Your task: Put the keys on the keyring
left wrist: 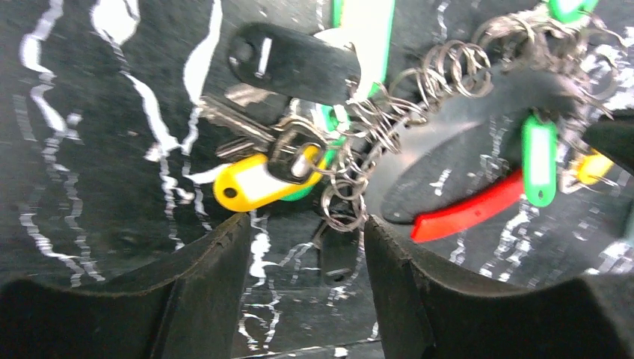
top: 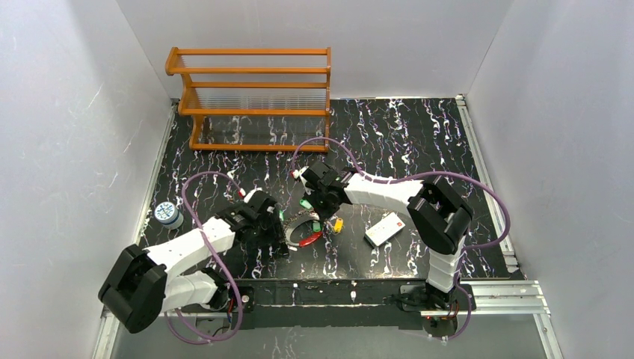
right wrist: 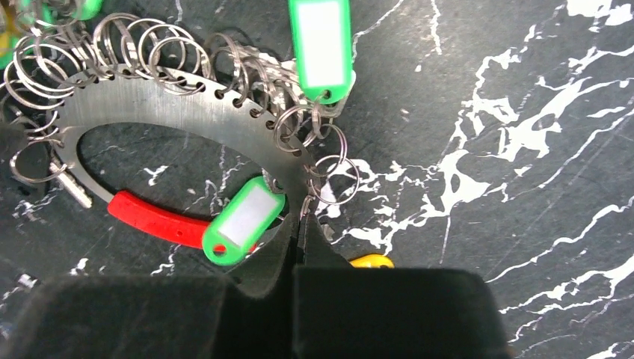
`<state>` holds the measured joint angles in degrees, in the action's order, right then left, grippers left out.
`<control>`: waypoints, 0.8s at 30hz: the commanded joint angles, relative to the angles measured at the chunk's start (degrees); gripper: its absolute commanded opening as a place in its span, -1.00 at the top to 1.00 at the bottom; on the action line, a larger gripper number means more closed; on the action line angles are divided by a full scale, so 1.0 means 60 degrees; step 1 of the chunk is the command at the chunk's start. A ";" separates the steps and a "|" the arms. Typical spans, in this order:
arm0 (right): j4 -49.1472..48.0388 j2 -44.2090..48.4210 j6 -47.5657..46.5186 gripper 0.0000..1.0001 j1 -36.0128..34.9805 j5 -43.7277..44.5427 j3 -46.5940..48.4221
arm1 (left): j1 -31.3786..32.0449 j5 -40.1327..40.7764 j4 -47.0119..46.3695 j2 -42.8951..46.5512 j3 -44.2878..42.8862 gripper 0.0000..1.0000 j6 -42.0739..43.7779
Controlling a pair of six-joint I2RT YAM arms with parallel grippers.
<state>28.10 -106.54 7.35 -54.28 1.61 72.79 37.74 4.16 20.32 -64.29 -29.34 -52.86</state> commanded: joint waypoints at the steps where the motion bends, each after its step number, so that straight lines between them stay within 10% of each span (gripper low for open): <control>1: 0.0296 0.0595 0.0245 0.97 -0.0005 -0.1093 0.0608 | -0.0005 0.1734 0.1858 -0.0482 -0.0970 -0.12 0.1079; 13: -0.2552 0.0957 0.3410 0.97 0.0875 -0.5988 -0.0502 | -0.0005 0.1575 0.2446 0.0146 -0.2585 -0.24 0.2572; 24: -0.4427 0.0658 0.4889 0.97 0.2520 -0.7683 -0.1514 | 0.0453 -0.1175 -0.0979 0.1343 0.0204 0.08 0.0563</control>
<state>4.84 -102.35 35.38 -39.48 -40.10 61.60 38.76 1.52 20.23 -56.51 -32.75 -44.38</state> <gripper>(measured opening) 0.033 0.466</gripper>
